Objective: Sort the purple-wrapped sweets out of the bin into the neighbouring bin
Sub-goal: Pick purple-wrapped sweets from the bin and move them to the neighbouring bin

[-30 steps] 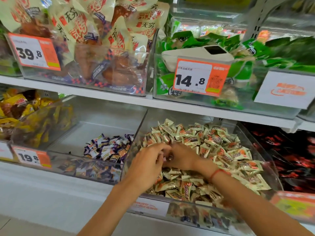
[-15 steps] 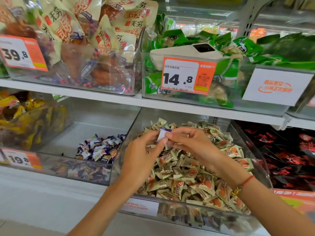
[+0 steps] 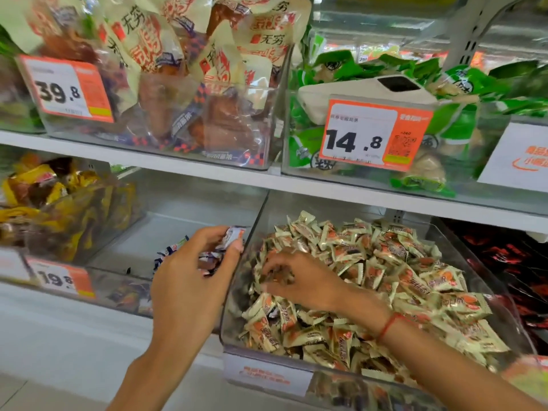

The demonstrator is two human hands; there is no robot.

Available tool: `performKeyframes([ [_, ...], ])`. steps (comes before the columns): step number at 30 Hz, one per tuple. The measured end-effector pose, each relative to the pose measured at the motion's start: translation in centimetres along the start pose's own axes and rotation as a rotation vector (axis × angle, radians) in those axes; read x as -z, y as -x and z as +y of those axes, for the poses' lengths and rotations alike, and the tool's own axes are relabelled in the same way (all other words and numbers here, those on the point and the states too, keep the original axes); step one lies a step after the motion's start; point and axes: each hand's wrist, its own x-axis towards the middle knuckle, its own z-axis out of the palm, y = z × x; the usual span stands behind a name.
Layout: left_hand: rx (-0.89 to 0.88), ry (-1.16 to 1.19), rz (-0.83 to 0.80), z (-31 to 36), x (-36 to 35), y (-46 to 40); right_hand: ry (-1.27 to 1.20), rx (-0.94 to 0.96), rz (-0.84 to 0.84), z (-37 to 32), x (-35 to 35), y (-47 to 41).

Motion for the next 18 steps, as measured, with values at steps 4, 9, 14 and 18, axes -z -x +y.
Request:
performKeyframes([
  [4,0.0,-0.03,-0.029,-0.5,0.1,0.0,0.34,0.047,-0.05,-0.3,-2.0,1.0],
  [9,-0.005,-0.071,-0.04,-0.3,0.1,0.1,0.144,0.115,-0.02,0.3,-1.2,1.2],
  [14,0.01,-0.07,-0.034,0.0,0.2,-0.1,-0.293,-0.015,0.153,0.7,2.0,3.4],
  [18,0.023,-0.072,-0.037,0.0,0.3,-0.1,-0.385,-0.081,0.283,1.2,4.5,5.6],
])
